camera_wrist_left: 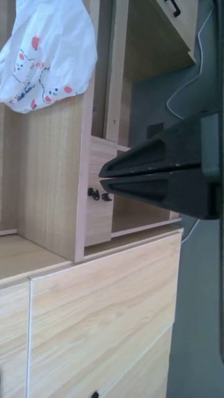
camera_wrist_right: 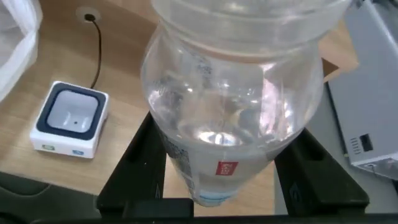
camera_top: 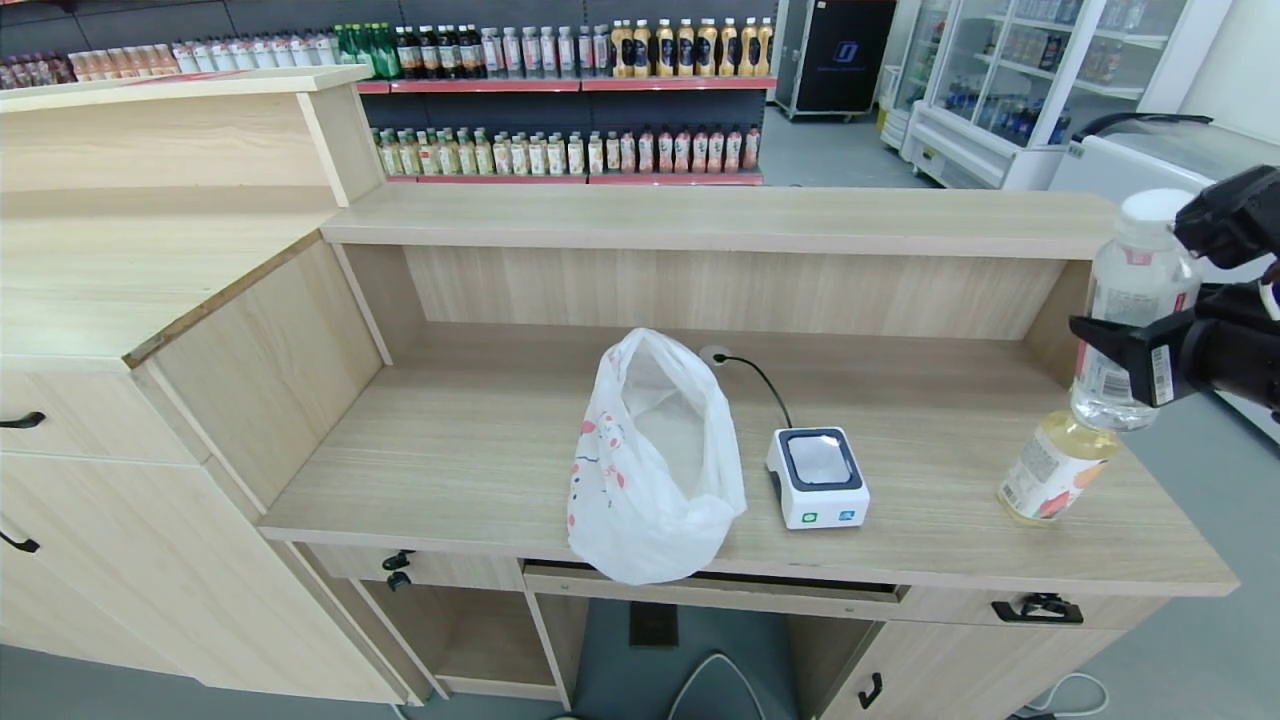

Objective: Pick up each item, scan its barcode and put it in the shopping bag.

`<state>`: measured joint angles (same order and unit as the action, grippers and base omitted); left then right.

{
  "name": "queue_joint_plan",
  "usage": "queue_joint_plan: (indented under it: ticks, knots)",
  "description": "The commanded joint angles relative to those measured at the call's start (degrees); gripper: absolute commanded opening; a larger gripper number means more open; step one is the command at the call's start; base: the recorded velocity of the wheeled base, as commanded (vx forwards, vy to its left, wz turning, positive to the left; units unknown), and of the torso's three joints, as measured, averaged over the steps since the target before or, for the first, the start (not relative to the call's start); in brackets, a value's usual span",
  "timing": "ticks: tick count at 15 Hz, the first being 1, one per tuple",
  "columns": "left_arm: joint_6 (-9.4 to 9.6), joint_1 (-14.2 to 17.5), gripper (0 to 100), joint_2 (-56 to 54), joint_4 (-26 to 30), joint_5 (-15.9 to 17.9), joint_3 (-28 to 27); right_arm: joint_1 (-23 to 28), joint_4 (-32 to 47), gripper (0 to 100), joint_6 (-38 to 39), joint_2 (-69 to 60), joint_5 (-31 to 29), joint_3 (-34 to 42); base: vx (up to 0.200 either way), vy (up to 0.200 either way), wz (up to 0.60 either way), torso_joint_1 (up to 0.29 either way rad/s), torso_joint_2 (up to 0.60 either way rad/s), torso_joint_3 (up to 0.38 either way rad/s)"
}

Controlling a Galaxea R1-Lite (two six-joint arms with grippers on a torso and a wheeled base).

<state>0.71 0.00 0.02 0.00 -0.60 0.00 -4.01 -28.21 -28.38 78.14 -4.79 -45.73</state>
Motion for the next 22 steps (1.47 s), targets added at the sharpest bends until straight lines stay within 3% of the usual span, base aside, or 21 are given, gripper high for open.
queue_joint_plan:
  ticks: [1, 4, 7, 9, 12, 17, 22]
  knots:
    - [0.00, 0.00, 0, -0.02, 0.00, -0.02, 0.00, 0.76, -9.23, 0, -2.12, 3.60, 3.91, 5.74, 0.000, 0.000, 0.60, 0.002, 0.01, 0.007]
    - [0.00, 0.00, 0, -0.02, 0.00, -0.02, 0.00, 2.43, -21.98, 0, -9.24, 6.94, 8.83, 10.13, 0.000, 0.000, 0.60, 0.002, 0.00, 0.004]
    - [0.00, 0.00, 0, -0.02, 0.00, -0.02, 0.00, 4.27, -29.01, 0, -12.05, 12.39, 14.55, 10.31, 0.000, 0.000, 0.60, 0.002, 0.00, 0.004]
    - [0.00, 0.00, 0, -0.02, 0.00, -0.02, 0.00, 7.17, -30.59, 0, -14.25, 16.08, 19.03, 10.22, 0.000, 0.000, 0.00, 0.000, 0.00, 0.000]
    - [0.00, 0.00, 0, -0.02, 0.00, -0.02, 0.00, 9.90, -31.12, 0, -14.42, 20.91, 20.35, 11.36, 0.000, 0.000, 0.00, 0.000, 0.00, 0.000]
    - [0.00, 0.00, 0, -0.02, 0.00, -0.02, 0.00, 9.99, -40.61, 0, -14.86, 26.71, 23.60, 15.14, 0.000, 0.000, 0.00, 0.000, 0.00, 0.000]
    - [0.00, 0.00, 0, -0.02, 0.00, -0.02, 0.00, 10.87, -45.44, 0, -21.01, 30.49, 29.22, 15.32, 0.000, 0.000, 0.00, 0.000, 0.00, 0.000]
